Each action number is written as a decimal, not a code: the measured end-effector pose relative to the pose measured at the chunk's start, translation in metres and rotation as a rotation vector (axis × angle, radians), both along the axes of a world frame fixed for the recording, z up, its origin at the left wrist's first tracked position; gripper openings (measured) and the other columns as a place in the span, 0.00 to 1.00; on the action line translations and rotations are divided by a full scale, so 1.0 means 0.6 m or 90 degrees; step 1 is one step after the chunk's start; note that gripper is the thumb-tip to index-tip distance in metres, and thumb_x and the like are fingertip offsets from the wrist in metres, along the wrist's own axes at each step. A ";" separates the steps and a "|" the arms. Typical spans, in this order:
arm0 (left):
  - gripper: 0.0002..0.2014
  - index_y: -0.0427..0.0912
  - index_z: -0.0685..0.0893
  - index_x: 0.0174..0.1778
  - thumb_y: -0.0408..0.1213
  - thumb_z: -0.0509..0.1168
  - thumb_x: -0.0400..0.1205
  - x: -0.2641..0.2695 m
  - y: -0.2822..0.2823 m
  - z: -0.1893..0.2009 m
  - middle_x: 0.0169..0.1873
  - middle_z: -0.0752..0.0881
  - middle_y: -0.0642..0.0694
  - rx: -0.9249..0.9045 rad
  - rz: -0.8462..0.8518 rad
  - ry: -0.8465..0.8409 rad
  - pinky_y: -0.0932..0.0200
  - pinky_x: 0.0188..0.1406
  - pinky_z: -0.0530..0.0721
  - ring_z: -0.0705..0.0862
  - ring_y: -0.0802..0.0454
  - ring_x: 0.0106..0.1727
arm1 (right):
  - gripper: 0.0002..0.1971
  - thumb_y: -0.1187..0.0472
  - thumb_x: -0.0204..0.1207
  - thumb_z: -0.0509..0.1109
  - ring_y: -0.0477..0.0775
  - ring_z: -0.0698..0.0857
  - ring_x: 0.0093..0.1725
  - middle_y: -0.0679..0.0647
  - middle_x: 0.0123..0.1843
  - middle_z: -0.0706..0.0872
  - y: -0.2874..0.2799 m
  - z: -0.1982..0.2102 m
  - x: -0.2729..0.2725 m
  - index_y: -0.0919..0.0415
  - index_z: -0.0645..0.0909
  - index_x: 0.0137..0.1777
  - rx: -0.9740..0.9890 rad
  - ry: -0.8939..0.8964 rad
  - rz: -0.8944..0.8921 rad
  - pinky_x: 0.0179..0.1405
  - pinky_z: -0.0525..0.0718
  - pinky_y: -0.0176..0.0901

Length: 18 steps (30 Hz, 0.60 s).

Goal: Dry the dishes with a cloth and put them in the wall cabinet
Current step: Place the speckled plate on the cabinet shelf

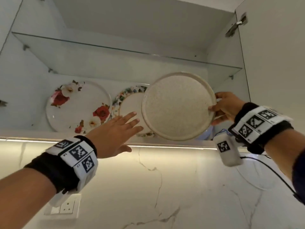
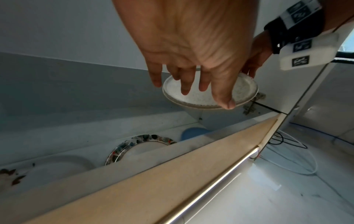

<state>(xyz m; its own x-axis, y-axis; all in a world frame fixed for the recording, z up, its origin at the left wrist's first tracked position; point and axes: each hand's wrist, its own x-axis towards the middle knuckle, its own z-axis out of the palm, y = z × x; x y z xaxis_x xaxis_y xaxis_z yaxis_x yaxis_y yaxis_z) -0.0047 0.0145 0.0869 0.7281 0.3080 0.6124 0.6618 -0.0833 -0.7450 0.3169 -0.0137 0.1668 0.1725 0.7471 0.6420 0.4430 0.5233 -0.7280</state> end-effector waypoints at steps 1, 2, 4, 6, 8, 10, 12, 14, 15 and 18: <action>0.35 0.39 0.84 0.60 0.54 0.79 0.61 0.002 0.013 0.018 0.59 0.86 0.37 -0.007 -0.001 -0.001 0.41 0.50 0.85 0.81 0.35 0.65 | 0.16 0.78 0.78 0.60 0.64 0.80 0.34 0.64 0.40 0.79 0.013 0.021 0.002 0.62 0.72 0.61 0.003 -0.003 -0.020 0.15 0.82 0.54; 0.33 0.39 0.82 0.62 0.54 0.77 0.65 0.006 0.019 0.037 0.62 0.84 0.37 -0.032 0.003 -0.009 0.42 0.53 0.84 0.78 0.34 0.68 | 0.15 0.79 0.78 0.60 0.65 0.81 0.34 0.63 0.39 0.79 0.022 0.038 0.003 0.62 0.72 0.59 0.004 -0.009 -0.038 0.17 0.83 0.56; 0.30 0.43 0.72 0.72 0.53 0.68 0.77 0.018 0.040 0.084 0.77 0.68 0.42 -0.104 -0.008 -0.078 0.44 0.70 0.74 0.61 0.41 0.80 | 0.14 0.79 0.78 0.60 0.68 0.83 0.38 0.64 0.40 0.81 0.046 0.074 0.006 0.62 0.73 0.57 0.014 -0.022 -0.075 0.29 0.86 0.65; 0.28 0.47 0.66 0.75 0.51 0.62 0.81 0.031 0.053 0.134 0.81 0.57 0.48 -0.235 -0.030 -0.198 0.52 0.75 0.64 0.56 0.49 0.81 | 0.15 0.79 0.77 0.62 0.72 0.84 0.49 0.68 0.48 0.83 0.070 0.103 0.008 0.65 0.75 0.60 0.029 -0.036 -0.121 0.46 0.84 0.71; 0.26 0.46 0.69 0.74 0.50 0.63 0.80 0.048 0.065 0.176 0.77 0.67 0.45 -0.282 -0.090 -0.295 0.63 0.63 0.67 0.69 0.48 0.73 | 0.16 0.78 0.77 0.64 0.72 0.83 0.53 0.69 0.55 0.82 0.093 0.122 0.011 0.66 0.76 0.62 0.039 -0.041 -0.146 0.55 0.80 0.72; 0.26 0.45 0.70 0.73 0.49 0.64 0.80 0.064 0.077 0.211 0.73 0.73 0.44 -0.299 -0.121 -0.359 0.65 0.53 0.68 0.74 0.47 0.68 | 0.16 0.76 0.76 0.66 0.71 0.83 0.57 0.69 0.59 0.82 0.123 0.138 0.022 0.68 0.76 0.63 0.035 -0.059 -0.173 0.59 0.79 0.69; 0.26 0.42 0.71 0.73 0.47 0.64 0.80 0.082 0.095 0.237 0.71 0.75 0.43 -0.323 -0.143 -0.416 0.63 0.53 0.69 0.75 0.45 0.68 | 0.20 0.74 0.75 0.68 0.70 0.82 0.61 0.69 0.63 0.81 0.156 0.150 0.034 0.69 0.75 0.67 0.026 -0.092 -0.199 0.62 0.80 0.65; 0.24 0.38 0.70 0.73 0.44 0.62 0.83 0.106 0.118 0.257 0.70 0.75 0.39 -0.342 -0.163 -0.460 0.59 0.58 0.72 0.75 0.43 0.68 | 0.23 0.72 0.74 0.70 0.69 0.81 0.63 0.68 0.66 0.80 0.192 0.160 0.048 0.67 0.74 0.69 0.016 -0.113 -0.208 0.62 0.81 0.63; 0.23 0.36 0.69 0.73 0.43 0.60 0.84 0.119 0.132 0.265 0.71 0.74 0.37 -0.352 -0.165 -0.479 0.57 0.59 0.73 0.74 0.42 0.70 | 0.24 0.71 0.74 0.70 0.69 0.81 0.64 0.68 0.66 0.79 0.210 0.164 0.054 0.66 0.73 0.70 0.015 -0.125 -0.212 0.62 0.80 0.62; 0.25 0.33 0.65 0.76 0.43 0.56 0.86 0.158 0.180 0.282 0.75 0.69 0.36 -0.401 -0.119 -0.530 0.58 0.48 0.77 0.70 0.40 0.73 | 0.24 0.72 0.74 0.69 0.69 0.80 0.64 0.68 0.66 0.79 0.266 0.180 0.062 0.66 0.73 0.71 0.026 -0.145 -0.217 0.64 0.79 0.61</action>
<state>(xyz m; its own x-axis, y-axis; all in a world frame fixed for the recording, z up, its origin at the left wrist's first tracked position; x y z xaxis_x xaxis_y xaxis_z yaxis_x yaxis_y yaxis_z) 0.0903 0.1228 0.2559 0.2210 0.6702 0.7085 0.8807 -0.4493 0.1503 0.3543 0.1458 0.2746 0.2550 0.6449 0.7205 0.7434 0.3458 -0.5726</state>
